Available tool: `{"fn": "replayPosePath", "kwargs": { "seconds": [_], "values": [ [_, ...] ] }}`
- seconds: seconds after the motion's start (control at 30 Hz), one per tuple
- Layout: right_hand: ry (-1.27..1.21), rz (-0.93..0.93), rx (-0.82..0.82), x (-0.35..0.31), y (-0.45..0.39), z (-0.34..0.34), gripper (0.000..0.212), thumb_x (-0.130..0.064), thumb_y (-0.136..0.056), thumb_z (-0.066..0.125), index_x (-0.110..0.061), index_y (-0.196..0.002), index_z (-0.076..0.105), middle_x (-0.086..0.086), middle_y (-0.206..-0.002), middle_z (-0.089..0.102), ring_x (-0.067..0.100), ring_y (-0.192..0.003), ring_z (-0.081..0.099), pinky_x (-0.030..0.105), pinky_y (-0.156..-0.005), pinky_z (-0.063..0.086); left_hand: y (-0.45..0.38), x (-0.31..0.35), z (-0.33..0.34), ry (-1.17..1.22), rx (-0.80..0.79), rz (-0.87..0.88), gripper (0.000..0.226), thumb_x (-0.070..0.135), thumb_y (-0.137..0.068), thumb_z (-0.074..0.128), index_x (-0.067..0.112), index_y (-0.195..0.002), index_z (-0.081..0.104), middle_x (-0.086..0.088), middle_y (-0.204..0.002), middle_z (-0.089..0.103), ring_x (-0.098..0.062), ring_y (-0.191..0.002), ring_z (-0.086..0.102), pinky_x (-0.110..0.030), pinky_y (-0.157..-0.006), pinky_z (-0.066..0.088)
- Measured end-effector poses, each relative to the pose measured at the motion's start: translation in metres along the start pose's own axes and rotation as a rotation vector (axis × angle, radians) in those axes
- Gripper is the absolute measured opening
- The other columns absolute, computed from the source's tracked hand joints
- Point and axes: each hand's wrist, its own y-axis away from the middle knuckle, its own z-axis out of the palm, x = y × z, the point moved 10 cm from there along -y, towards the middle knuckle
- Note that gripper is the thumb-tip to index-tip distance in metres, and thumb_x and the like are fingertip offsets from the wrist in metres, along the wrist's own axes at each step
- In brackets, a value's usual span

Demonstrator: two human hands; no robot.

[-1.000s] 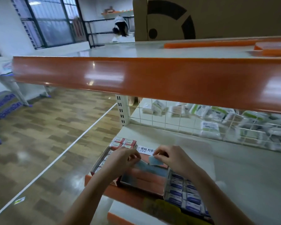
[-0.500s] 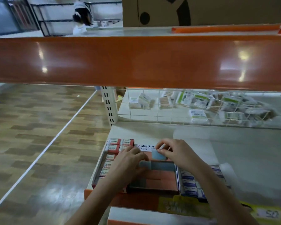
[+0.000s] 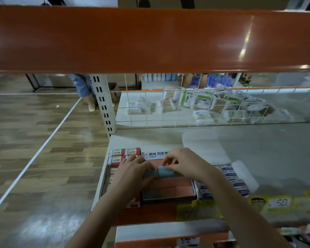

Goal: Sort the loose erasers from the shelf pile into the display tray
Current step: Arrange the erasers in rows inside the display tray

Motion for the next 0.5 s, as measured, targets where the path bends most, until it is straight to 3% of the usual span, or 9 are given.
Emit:
{"fn": "replayPosePath", "kwargs": {
  "seconds": [0.07, 0.3, 0.5],
  "values": [
    [0.045, 0.015, 0.017, 0.0, -0.002, 0.003, 0.018, -0.022, -0.09, 0.059, -0.017, -0.105, 0.068, 0.0, -0.106, 0.058, 0.012, -0.092, 0.055, 0.021, -0.078, 0.044, 0.0, -0.002, 0.001, 0.012, -0.009, 0.002, 0.033, 0.048, -0.092, 0.047, 0.037, -0.123, 0.05, 0.013, -0.127, 0.048, -0.008, -0.119, 0.037, -0.022, -0.096, 0.031],
    [0.085, 0.049, 0.125, 0.001, 0.0, 0.009, 0.019, -0.019, -0.092, 0.055, -0.02, -0.108, 0.065, -0.004, -0.1, 0.049, 0.008, -0.087, 0.05, 0.016, -0.076, 0.036, -0.003, -0.004, 0.002, 0.025, -0.039, 0.035, 0.032, 0.044, -0.093, 0.046, 0.039, -0.124, 0.05, 0.013, -0.129, 0.047, -0.009, -0.119, 0.037, -0.024, -0.097, 0.033],
    [0.189, 0.049, 0.236, -0.005, 0.008, 0.008, 0.017, -0.024, -0.095, 0.048, -0.021, -0.106, 0.06, -0.003, -0.105, 0.055, 0.01, -0.087, 0.055, 0.017, -0.074, 0.04, -0.004, -0.004, 0.001, 0.024, -0.037, 0.045, 0.032, 0.045, -0.093, 0.046, 0.039, -0.124, 0.051, 0.013, -0.128, 0.049, -0.01, -0.118, 0.038, -0.024, -0.097, 0.032]
  ]
}}
